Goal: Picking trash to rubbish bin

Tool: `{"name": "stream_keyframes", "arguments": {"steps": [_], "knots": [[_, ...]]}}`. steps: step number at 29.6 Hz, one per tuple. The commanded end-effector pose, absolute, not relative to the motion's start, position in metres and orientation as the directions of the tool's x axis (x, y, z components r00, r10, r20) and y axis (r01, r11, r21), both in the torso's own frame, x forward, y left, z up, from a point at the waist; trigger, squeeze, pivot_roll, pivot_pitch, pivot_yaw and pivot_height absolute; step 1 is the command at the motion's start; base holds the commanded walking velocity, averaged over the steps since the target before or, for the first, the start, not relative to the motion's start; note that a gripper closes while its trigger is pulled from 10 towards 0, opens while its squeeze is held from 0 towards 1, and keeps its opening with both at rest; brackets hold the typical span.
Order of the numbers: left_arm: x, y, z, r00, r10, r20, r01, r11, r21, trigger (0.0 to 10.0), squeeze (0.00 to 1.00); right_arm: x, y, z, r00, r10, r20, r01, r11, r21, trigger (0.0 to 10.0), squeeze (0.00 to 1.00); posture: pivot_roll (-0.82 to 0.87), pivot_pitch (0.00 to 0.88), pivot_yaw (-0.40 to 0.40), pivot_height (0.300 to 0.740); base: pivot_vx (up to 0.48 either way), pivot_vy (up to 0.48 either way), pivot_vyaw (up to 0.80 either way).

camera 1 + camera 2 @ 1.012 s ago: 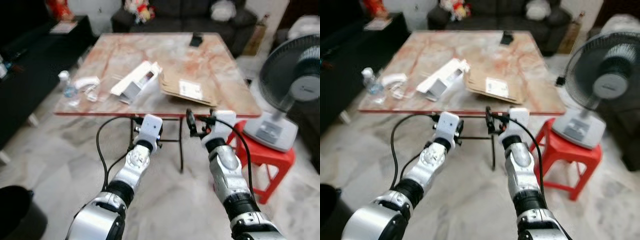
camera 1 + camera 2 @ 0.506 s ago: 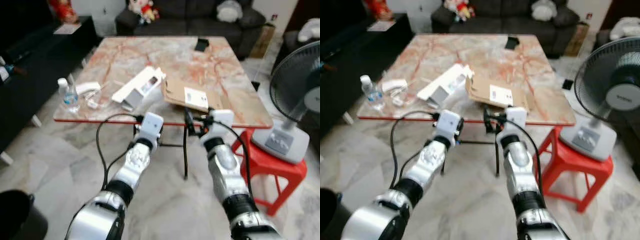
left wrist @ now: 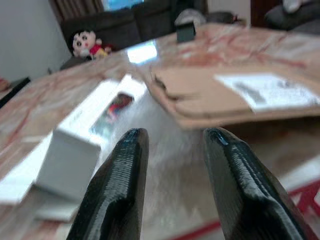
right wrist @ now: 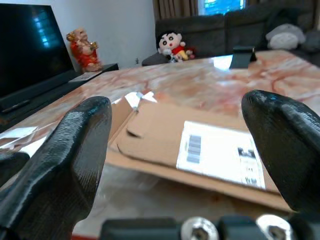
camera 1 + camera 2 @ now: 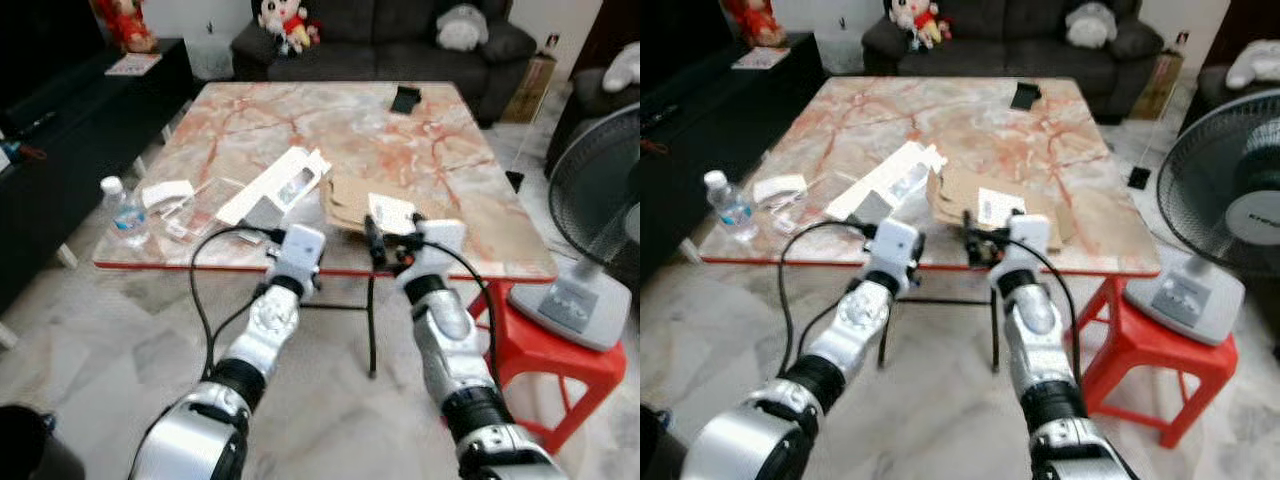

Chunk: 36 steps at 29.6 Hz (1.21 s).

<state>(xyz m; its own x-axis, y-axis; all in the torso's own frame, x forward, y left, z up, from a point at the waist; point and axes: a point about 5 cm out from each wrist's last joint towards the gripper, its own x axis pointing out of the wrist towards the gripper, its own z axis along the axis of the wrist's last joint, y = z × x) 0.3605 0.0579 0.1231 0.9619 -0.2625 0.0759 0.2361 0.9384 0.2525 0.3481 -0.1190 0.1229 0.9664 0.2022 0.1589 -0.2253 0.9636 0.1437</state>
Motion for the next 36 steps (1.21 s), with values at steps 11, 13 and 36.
{"name": "stream_keyframes", "arguments": {"steps": [11, 13, 36], "knots": [[0.366, 0.07, 0.132, 0.967, -0.228, 0.109, 0.191, 0.942, 0.277, 10.0, 0.0, 0.35, -0.112, 0.128, 0.961, 0.216, 0.174, -0.244, 0.956, 0.162, 10.0, 0.0, -0.14, 0.0, -0.025, 0.74, 0.367, 0.0, 0.0], [0.367, 0.071, 0.134, 0.968, -0.225, 0.113, 0.186, 0.941, 0.283, 10.0, 0.0, 0.35, -0.112, 0.128, 0.961, 0.215, 0.173, -0.243, 0.956, 0.162, 10.0, 0.0, -0.14, 0.006, -0.025, 0.74, 0.366, 0.0, 0.0], [0.37, 0.078, 0.14, 0.968, -0.202, 0.147, 0.133, 0.915, 0.381, 10.0, 1.0, 0.351, -0.115, 0.129, 0.963, 0.201, 0.178, -0.231, 0.958, 0.169, 10.0, 0.0, -0.14, 0.012, -0.022, 0.74, 0.112, 0.0, 0.0]]}}
